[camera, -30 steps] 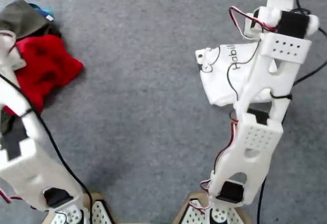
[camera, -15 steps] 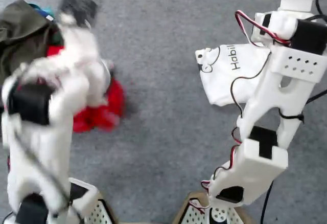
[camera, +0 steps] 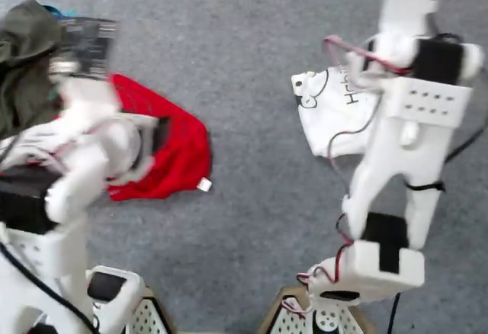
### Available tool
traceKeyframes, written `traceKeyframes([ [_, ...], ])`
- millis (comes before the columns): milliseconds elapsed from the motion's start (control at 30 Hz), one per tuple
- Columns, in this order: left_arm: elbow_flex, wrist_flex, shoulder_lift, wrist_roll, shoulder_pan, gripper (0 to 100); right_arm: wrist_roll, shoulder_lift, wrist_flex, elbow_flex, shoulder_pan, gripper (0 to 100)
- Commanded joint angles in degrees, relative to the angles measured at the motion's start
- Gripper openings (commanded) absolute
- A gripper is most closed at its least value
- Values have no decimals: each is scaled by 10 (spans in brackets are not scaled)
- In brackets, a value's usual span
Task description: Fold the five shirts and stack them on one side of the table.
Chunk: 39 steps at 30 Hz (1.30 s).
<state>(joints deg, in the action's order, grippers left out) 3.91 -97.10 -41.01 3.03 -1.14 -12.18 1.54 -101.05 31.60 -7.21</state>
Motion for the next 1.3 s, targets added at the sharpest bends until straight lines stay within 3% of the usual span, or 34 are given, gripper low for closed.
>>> traceKeyframes([
  [0, -78, -2, -27, -20, 197, 223, -5, -47, 0, -106, 106, 16],
  [67, -167, 27, -32, -38, 298, 223, -1, -47, 23, -178, 180, 38],
  [233, -413, 201, -39, -76, 480, 223, -1, -8, 154, -313, 334, 222],
  [400, -466, 231, -38, -126, 575, 223, 64, 65, 271, -327, 428, 275],
  [567, -484, 233, -37, -136, 611, 223, 91, 160, 371, -327, 486, 275],
  [667, -491, 233, -37, -136, 614, 223, 98, 204, 380, -322, 488, 250],
  [800, -493, 234, -37, -136, 614, 223, 104, 218, 365, -308, 462, 10],
  [867, -495, 244, -33, -136, 611, 223, 104, 214, 336, -289, 440, 50],
  [967, -520, 296, -36, -135, 612, 223, 104, 195, 264, -247, 409, 10],
  [1200, -547, 339, -32, -136, 611, 223, 89, 96, 5, -129, 326, 13],
  [1267, -548, 339, -32, -136, 608, 223, 65, 58, -2, -128, 290, 13],
])
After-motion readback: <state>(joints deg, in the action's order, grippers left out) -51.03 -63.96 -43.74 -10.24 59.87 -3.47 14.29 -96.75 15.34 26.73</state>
